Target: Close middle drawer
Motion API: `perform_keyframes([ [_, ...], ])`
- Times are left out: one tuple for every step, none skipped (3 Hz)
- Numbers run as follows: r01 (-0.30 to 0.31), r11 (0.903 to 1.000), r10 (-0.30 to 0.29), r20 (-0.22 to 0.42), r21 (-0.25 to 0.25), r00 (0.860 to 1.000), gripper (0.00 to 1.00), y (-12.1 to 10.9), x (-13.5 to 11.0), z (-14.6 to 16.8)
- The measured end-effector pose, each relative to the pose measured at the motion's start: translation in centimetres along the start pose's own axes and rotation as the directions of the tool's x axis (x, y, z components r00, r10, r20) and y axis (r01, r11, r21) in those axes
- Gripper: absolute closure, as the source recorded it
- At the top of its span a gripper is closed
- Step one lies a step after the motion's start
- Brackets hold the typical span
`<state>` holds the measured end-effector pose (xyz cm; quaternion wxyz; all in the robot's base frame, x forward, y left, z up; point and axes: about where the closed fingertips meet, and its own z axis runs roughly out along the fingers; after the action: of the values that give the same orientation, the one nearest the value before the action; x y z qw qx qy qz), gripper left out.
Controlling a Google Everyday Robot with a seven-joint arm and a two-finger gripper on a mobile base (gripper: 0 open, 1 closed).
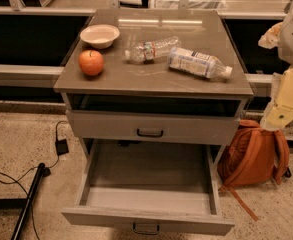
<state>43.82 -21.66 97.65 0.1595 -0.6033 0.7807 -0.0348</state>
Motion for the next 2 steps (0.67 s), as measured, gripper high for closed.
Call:
perform_keyframes([
  [0.000,1.0000,0.000,0.000,0.000,1.000,0.00,0.0,0.0,0.0],
  [-0.040,0.9974,0.043,0.056,-0.060,0.997,0.00,1.5,0.1,6.6],
])
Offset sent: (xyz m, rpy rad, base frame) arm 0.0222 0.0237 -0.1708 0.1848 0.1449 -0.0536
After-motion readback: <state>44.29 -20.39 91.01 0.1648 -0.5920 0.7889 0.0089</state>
